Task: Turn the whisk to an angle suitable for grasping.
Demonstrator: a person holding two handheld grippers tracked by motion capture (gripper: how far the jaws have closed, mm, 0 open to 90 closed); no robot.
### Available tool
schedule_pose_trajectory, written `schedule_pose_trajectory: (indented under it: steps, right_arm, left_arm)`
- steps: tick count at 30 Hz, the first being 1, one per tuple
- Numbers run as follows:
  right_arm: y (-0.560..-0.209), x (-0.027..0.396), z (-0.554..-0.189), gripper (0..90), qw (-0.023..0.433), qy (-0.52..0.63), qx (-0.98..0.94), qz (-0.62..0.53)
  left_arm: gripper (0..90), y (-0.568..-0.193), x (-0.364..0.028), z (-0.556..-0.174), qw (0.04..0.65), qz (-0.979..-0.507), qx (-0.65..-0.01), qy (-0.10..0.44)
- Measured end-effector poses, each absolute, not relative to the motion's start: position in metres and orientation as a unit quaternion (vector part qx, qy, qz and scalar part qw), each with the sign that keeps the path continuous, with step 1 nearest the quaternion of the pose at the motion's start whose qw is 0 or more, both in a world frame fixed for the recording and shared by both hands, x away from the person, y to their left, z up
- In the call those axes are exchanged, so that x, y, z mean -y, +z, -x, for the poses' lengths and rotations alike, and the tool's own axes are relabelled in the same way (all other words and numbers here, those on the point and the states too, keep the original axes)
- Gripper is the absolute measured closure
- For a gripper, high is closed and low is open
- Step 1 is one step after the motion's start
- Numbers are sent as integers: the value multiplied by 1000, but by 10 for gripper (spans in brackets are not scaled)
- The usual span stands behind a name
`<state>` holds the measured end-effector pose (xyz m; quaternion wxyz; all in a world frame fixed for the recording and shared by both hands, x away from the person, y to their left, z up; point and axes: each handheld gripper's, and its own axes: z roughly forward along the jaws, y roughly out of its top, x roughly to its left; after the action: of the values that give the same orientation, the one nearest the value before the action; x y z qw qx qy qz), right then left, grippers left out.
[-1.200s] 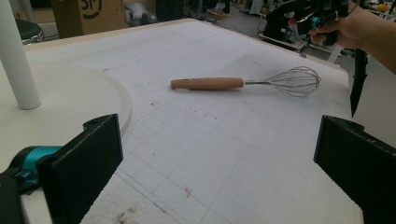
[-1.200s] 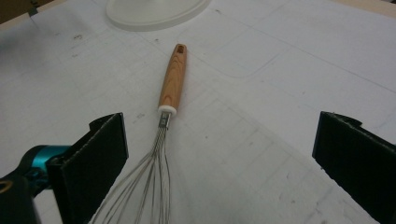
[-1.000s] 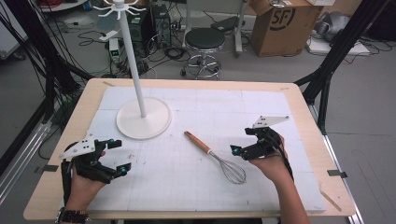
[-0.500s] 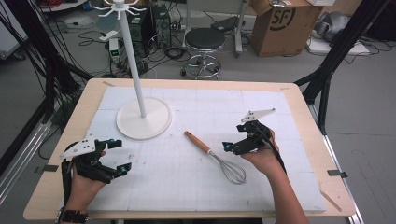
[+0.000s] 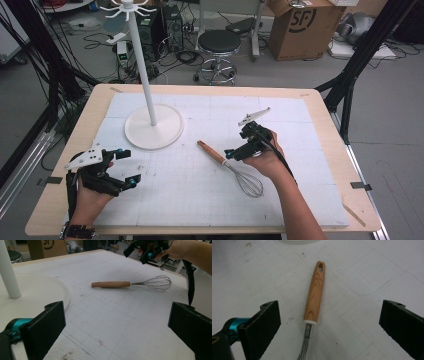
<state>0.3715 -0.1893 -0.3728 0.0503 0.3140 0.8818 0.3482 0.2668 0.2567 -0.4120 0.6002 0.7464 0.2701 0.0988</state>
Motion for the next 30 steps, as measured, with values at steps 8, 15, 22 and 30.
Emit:
schedule_pose_trajectory:
  steps: [8, 15, 22, 30]
  right_arm:
    - [-384, 165, -383, 24, 36, 307, -897, -315]
    - [-397, 153, -387, 53, 20, 270, -909, -317]
    - [-407, 146, -388, 201, -5, 242, -921, -307]
    - [-414, 144, -391, 432, -37, 221, -922, -315]
  left_arm:
    - [18, -412, -257, -267, 601, -746, -270, 98]
    - [18, -413, -256, -268, 599, -748, -270, 97]
    - [18, -413, -255, -268, 597, -749, -270, 96]
    - [18, -413, -256, -268, 597, -749, -271, 96]
